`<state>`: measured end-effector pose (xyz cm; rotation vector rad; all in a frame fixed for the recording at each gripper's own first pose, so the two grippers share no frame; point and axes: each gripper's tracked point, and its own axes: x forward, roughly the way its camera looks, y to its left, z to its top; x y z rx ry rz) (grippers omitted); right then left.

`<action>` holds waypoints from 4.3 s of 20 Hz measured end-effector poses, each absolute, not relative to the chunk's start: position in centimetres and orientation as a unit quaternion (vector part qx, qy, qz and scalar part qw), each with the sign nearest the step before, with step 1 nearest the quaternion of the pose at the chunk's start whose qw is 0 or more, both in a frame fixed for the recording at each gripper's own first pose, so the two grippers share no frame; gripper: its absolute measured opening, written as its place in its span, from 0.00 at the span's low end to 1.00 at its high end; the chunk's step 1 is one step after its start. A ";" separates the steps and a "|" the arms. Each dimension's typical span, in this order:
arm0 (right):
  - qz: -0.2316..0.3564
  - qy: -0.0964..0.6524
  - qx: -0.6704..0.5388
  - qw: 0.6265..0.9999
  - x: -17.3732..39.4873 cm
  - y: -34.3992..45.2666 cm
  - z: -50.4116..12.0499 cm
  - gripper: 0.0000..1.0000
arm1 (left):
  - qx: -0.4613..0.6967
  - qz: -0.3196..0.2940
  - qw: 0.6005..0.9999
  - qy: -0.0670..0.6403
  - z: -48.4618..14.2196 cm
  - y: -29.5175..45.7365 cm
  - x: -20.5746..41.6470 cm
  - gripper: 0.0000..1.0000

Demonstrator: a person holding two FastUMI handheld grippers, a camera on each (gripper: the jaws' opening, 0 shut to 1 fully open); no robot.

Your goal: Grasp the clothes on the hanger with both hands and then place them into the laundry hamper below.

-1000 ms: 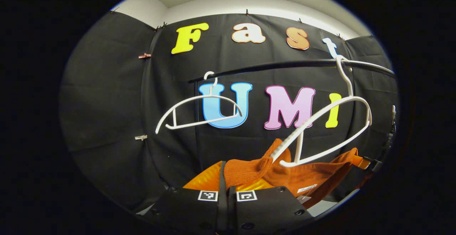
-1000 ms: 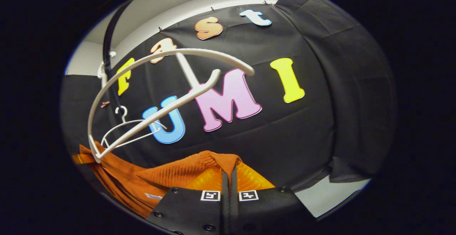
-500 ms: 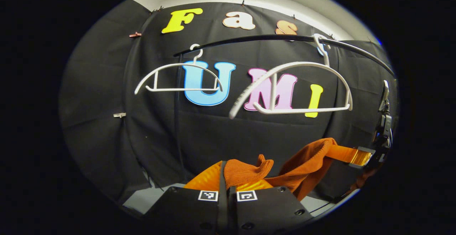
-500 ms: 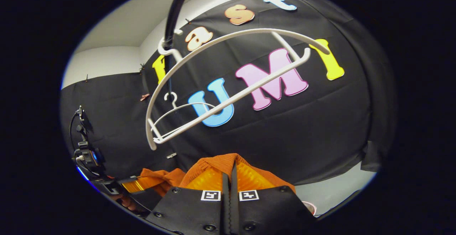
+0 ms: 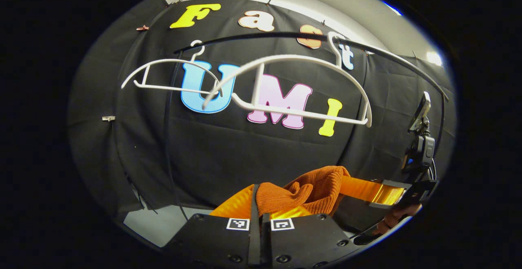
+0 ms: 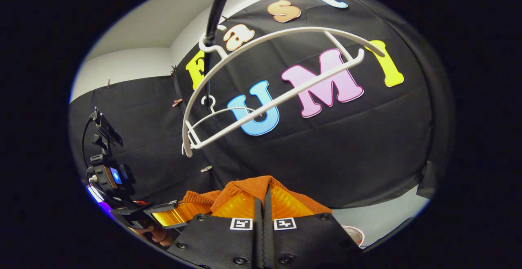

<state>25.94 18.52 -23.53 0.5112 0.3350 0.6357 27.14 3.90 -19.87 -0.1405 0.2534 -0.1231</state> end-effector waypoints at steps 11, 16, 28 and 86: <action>0.275 0.349 0.093 0.891 26.3 15.9 -45.8 0.05 | -0.041 -0.029 0.961 0.273 -39.9 4.8 27.2 0.07; 0.243 0.397 0.027 0.884 23.8 14.5 -51.8 0.75 | -0.023 -0.021 0.957 0.290 -41.8 5.4 26.3 0.94; 0.172 0.304 0.047 0.936 20.7 11.9 -41.0 1.00 | -0.012 0.025 0.971 0.236 -33.8 7.8 22.5 0.95; 0.066 -0.087 0.044 0.993 2.5 3.9 3.8 1.00 | 0.057 0.031 0.997 -0.043 2.4 2.2 -2.5 0.95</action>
